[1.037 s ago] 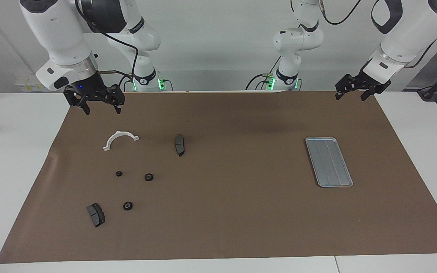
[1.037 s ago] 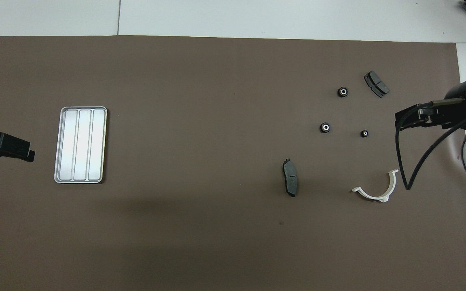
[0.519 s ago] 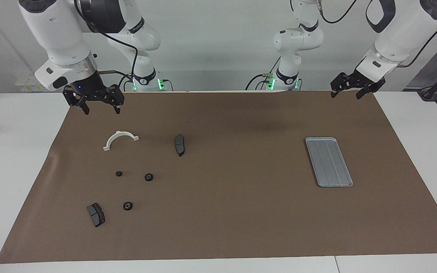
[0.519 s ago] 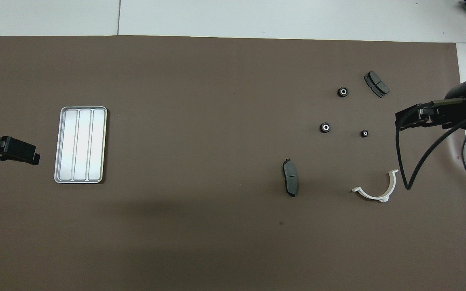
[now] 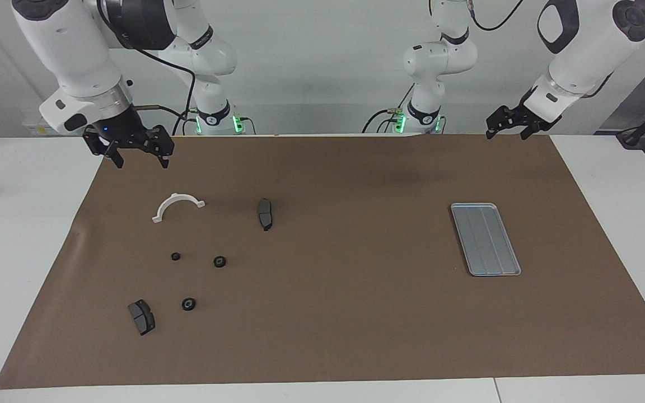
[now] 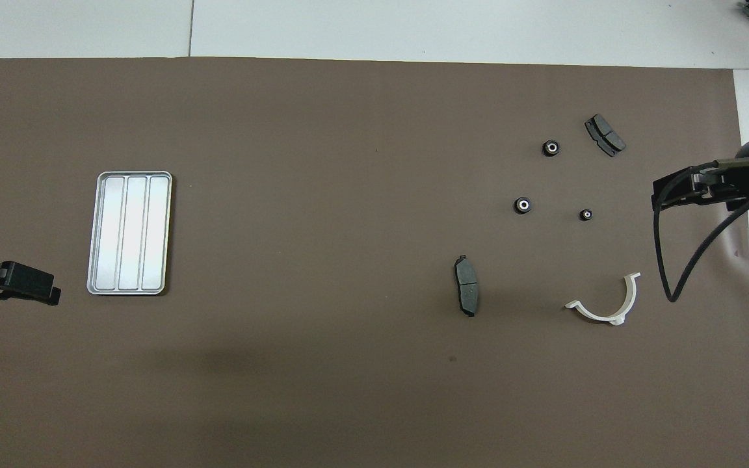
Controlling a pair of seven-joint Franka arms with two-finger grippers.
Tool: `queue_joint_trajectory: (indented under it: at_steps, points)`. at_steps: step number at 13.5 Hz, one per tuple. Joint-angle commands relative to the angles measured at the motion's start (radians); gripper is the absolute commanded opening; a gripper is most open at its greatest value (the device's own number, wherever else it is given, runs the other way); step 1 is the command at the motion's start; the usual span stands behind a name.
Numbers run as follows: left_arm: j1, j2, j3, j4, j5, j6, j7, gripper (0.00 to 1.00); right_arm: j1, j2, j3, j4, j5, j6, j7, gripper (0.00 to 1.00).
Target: Place bearing gear from tray to pile
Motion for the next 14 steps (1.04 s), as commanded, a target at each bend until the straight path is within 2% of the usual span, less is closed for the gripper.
queue_joint_trajectory:
  at_steps: [1,3,9,14]
  points:
    - [0.007,-0.011,-0.005,0.020,-0.008,0.012,0.006,1.00,0.031,-0.015,-0.045,-0.010,0.026,-0.018,0.015,1.00]
    - [0.004,0.002,-0.005,0.069,-0.001,0.010,0.006,1.00,0.097,-0.015,-0.114,-0.010,0.026,-0.018,0.015,1.00]
    - [-0.002,0.047,-0.005,0.172,0.001,0.012,0.006,1.00,0.102,-0.008,-0.108,0.041,0.060,-0.043,0.020,1.00]
    - [-0.002,0.058,-0.005,0.201,0.006,0.010,0.006,1.00,0.102,-0.011,-0.095,0.047,0.057,-0.060,0.094,1.00]
